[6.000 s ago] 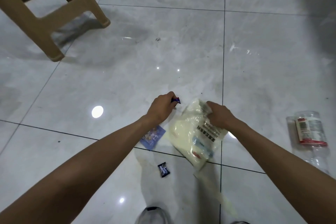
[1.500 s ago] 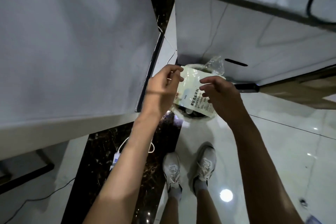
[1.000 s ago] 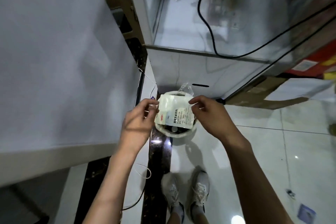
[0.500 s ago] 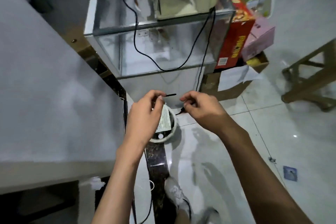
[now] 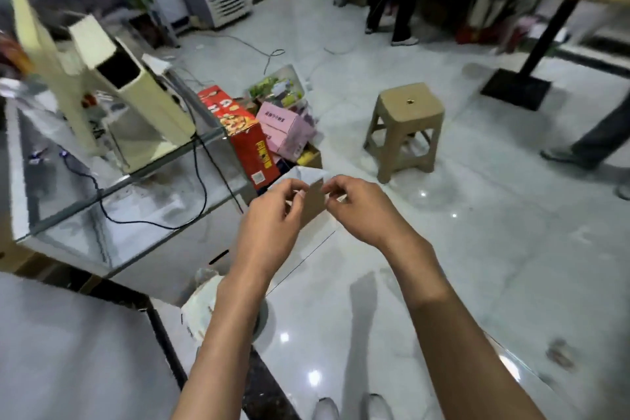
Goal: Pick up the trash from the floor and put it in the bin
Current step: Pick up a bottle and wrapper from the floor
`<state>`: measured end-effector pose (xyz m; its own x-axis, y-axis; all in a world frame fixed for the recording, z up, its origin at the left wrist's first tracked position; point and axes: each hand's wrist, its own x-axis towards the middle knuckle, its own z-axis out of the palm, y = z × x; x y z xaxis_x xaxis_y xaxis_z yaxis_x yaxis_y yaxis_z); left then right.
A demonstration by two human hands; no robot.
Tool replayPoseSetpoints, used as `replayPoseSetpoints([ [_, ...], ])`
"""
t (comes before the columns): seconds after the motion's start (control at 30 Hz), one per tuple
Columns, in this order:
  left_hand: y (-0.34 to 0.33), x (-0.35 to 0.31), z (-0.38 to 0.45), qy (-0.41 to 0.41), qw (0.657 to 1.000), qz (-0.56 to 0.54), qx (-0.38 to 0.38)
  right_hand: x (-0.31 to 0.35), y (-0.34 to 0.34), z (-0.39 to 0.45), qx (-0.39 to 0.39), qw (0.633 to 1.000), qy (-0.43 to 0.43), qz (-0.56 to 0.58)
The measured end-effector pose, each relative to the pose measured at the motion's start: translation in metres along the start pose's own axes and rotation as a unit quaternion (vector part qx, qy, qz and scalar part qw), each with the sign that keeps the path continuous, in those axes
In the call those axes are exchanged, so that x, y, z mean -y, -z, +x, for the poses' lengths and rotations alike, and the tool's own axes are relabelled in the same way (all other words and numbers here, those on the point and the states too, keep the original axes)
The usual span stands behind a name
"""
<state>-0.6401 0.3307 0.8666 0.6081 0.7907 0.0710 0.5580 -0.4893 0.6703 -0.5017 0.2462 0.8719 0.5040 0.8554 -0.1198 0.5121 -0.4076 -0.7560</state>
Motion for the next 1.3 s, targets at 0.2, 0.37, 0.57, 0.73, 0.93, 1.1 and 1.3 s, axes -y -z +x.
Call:
replayPoseSetpoints([
  [0.2, -0.038, -0.09, -0.001, -0.121, 0.989, -0.002, 0.08, -0.041, 0.071, -0.066, -0.12, 0.987, -0.11, 0.005],
  [0.37, -0.079, -0.149, -0.015, -0.208, 0.966, -0.024, 0.148, -0.08, 0.111, -0.142, -0.21, 0.954, -0.212, 0.013],
  [0.57, -0.13, -0.208, -0.06, -0.303, 0.926, -0.017, 0.223, -0.125, 0.136, -0.236, -0.285, 0.91, -0.301, 0.029],
  [0.73, -0.176, -0.254, -0.088, -0.324, 0.904, -0.031, 0.276, -0.166, 0.162, -0.299, -0.33, 0.871, -0.362, 0.042],
  [0.93, -0.224, -0.299, -0.099, -0.341, 0.892, -0.022, 0.296, -0.222, 0.198, -0.328, -0.338, 0.852, -0.396, 0.053],
  [1.1, -0.261, -0.321, -0.093, -0.347, 0.889, -0.01, 0.298, -0.265, 0.227, -0.326, -0.331, 0.855, -0.397, 0.046],
  [1.3, -0.303, -0.338, -0.061, -0.326, 0.895, 0.004, 0.305, -0.316, 0.26, -0.304, -0.306, 0.862, -0.399, 0.057],
])
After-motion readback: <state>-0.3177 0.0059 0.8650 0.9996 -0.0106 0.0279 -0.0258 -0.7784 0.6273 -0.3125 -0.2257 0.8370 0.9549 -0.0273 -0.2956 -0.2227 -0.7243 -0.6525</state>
